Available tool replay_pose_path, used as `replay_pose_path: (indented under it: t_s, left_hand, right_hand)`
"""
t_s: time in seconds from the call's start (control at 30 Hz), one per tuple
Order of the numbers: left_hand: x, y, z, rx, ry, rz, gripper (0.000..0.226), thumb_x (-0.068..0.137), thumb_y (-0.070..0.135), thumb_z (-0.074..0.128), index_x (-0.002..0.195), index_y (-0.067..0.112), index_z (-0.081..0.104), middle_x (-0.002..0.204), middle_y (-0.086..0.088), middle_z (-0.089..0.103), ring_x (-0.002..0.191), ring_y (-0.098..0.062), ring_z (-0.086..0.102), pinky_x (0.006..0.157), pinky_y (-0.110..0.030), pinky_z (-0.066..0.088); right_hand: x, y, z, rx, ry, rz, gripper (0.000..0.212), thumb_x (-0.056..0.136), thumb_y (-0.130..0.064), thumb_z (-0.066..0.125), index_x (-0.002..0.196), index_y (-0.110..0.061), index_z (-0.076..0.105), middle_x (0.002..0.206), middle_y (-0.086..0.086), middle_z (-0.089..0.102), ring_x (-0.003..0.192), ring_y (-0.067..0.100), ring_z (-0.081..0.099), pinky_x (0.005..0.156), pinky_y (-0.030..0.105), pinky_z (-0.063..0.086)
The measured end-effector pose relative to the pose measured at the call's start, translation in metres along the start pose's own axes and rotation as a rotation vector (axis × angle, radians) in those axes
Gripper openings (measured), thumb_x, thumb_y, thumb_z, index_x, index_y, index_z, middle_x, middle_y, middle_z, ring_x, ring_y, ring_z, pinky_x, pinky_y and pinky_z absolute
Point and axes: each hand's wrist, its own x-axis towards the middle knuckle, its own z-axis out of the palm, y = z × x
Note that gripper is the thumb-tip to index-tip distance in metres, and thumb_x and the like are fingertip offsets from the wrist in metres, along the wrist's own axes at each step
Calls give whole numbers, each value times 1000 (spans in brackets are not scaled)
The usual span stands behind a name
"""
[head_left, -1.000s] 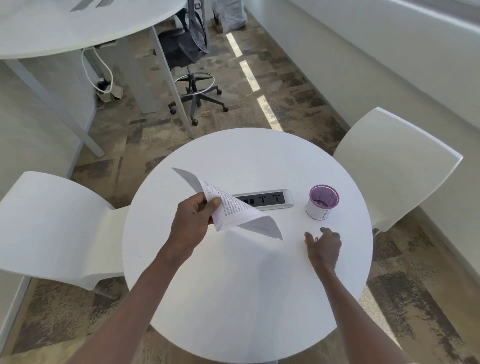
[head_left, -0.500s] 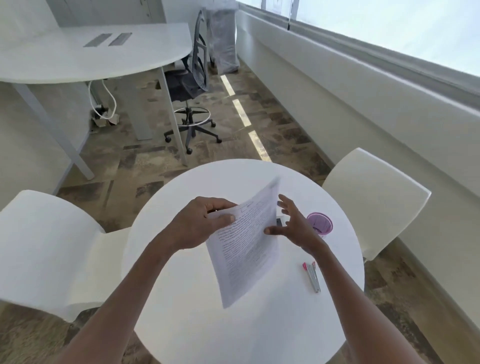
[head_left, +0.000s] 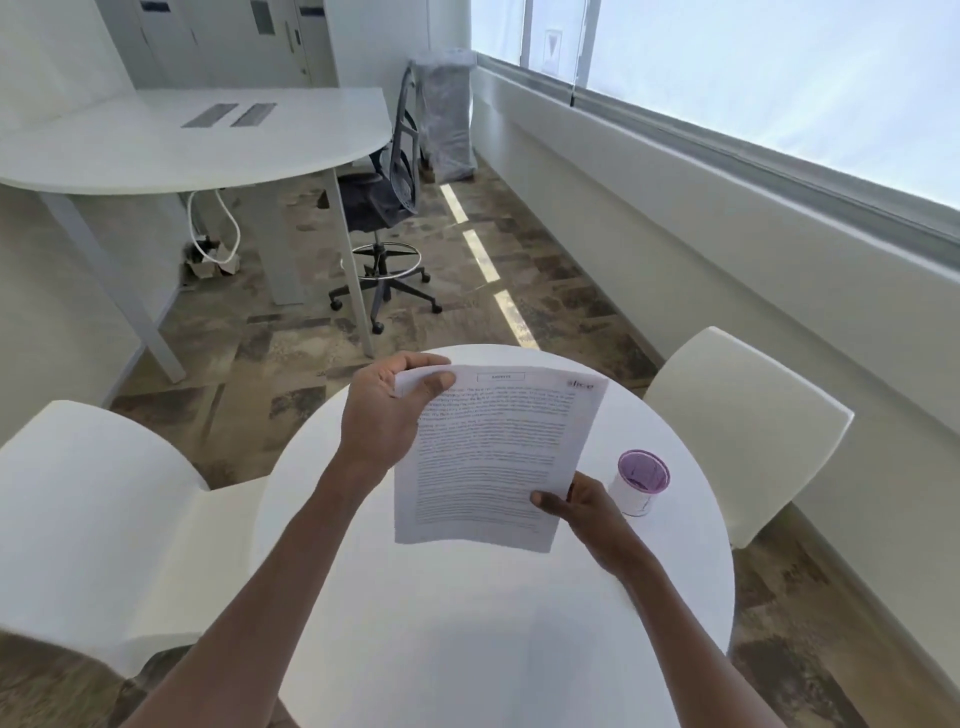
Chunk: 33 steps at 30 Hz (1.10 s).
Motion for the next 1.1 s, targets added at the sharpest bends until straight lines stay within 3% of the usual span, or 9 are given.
replay_pose_path:
  t_s: [0.2,0.3,0.43,0.57,0.73,0.87,0.97,1.1]
  left_hand:
    - [19,-22,10,-159,120,-156,19,98,25,61,115,21,70,102,-9,77,96,-33,73,85,-51,60]
    - [17,-49,15,-95,80,-281,32,97,29,62,125,15,66,110,-4,76,101,-25,73,95,-50,57]
    - [-22,-108,23,30,-6,-384,19,95,20,67,108,12,77,99,-3,79,93,-24,75,89,-46,59]
    - [-57,-163,33,81,78,-509,7,88,18,75,90,15,81,79,-3,78,73,-20,66,86,-49,59]
    - [-68,-207,48,175,139,-536,11,82,17,80,93,14,82,75,0,78,61,-19,63,78,-38,57]
    - [-73,-249,64,305,92,-583,15,86,14,76,77,2,75,73,-4,75,63,-23,60,80,-40,53]
    - [-84,-271,73,333,74,-644,12,87,11,75,92,1,80,86,-8,80,72,-28,70,84,-34,51]
    - [-94,-292,75,360,19,-679,10,84,10,77,85,0,78,67,-4,73,64,-29,68,82,-43,58]
  right_hand:
    - [-10,14,14,31,212,51,28,91,-7,67,119,-7,70,117,10,74,111,32,69,102,51,51]
    - [-11,20,12,42,274,88,28,90,-5,68,118,-5,69,115,12,74,109,34,69,100,54,52]
    - [-16,31,7,35,280,149,29,92,-6,66,121,-9,67,115,9,75,107,32,70,96,50,55]
    - [-18,57,1,-30,328,244,23,91,-5,66,114,-7,65,111,10,75,102,33,71,92,53,56]
    - [-16,95,-1,-245,448,381,12,91,-1,61,101,-2,66,101,13,74,97,35,69,89,52,56]
    - [-18,121,-1,-413,469,464,16,89,-3,60,100,-7,71,96,8,75,92,30,69,84,43,57]
    - [-23,136,-3,-502,458,512,15,85,-3,64,96,-8,73,91,5,76,87,26,71,80,39,57]
    - [-27,148,-5,-591,417,563,16,82,-5,68,96,-10,74,91,3,77,86,23,69,77,32,55]
